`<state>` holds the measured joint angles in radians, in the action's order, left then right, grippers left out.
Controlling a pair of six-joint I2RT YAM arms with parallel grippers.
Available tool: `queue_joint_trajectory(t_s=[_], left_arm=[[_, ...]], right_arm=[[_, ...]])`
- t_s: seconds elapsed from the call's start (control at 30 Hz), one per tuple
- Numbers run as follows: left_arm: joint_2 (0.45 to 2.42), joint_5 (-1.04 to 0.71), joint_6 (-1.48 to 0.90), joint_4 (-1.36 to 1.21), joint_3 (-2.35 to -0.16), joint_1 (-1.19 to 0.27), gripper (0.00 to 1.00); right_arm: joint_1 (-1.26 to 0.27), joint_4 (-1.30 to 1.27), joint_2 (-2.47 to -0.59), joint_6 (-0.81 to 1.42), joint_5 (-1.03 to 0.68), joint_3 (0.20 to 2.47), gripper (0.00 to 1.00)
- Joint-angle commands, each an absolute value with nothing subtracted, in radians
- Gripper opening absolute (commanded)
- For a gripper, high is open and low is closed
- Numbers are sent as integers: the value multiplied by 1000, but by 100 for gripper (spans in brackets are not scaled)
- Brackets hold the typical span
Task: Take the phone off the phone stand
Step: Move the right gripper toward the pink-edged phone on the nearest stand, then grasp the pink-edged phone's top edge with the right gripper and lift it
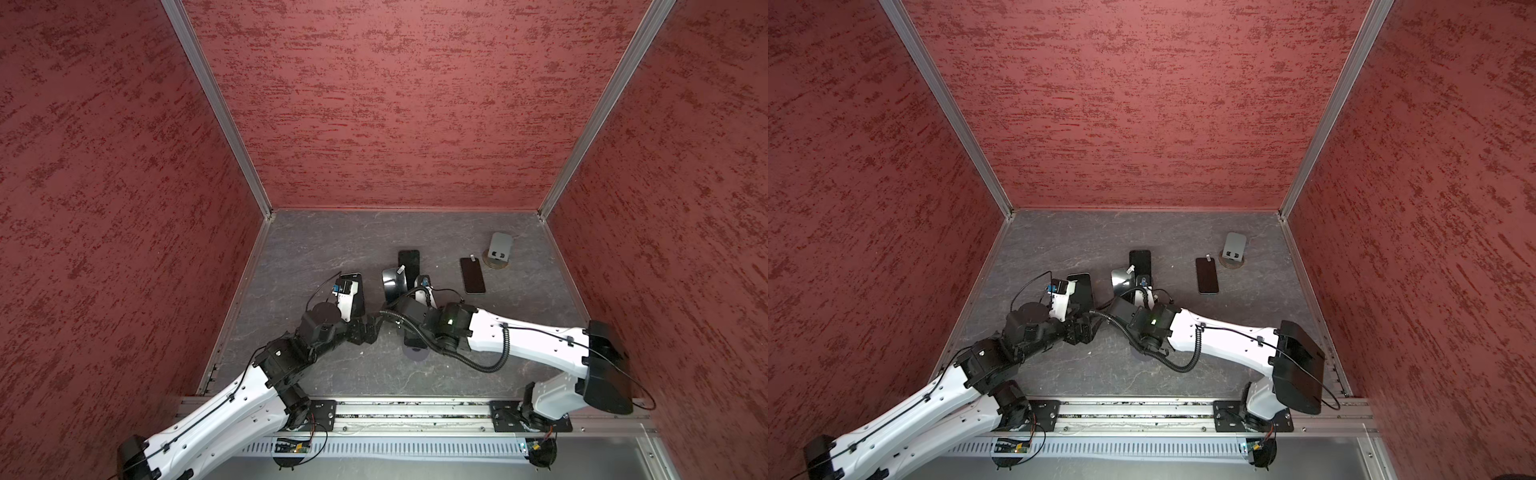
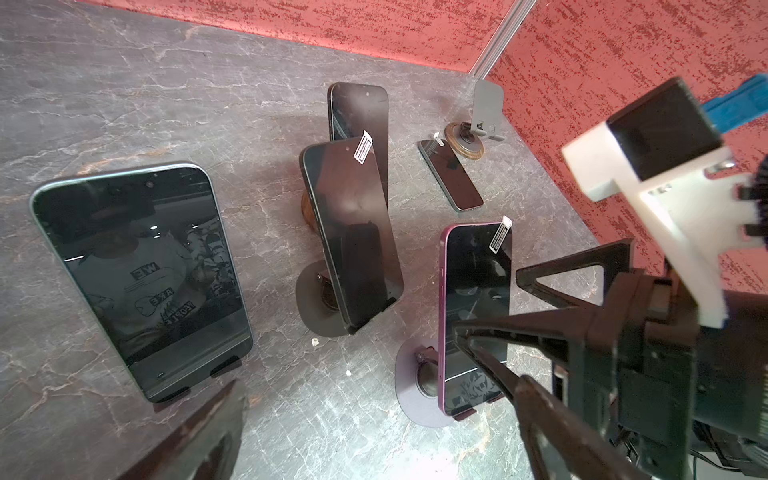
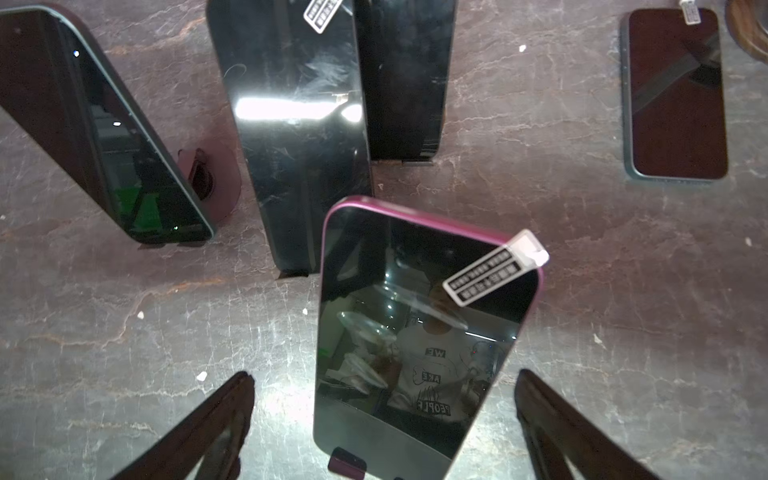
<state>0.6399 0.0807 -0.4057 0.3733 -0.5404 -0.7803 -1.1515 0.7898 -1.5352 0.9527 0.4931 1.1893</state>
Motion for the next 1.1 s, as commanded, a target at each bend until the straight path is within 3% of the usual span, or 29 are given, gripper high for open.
queue_joint_trajectory(t_s=[0.0, 0.8, 1.07], left_arm=[[618, 91, -383, 347, -528, -783, 100], [590, 84, -339, 311, -491, -782, 99], [581, 91, -328, 311, -477, -779, 99]], right_arm=[[-1160, 864, -1546, 1076, 591, 1231, 99], [-1176, 833, -1653, 1226, 650, 1241, 96], [-1181, 848, -1695, 1239, 655, 1262, 88]])
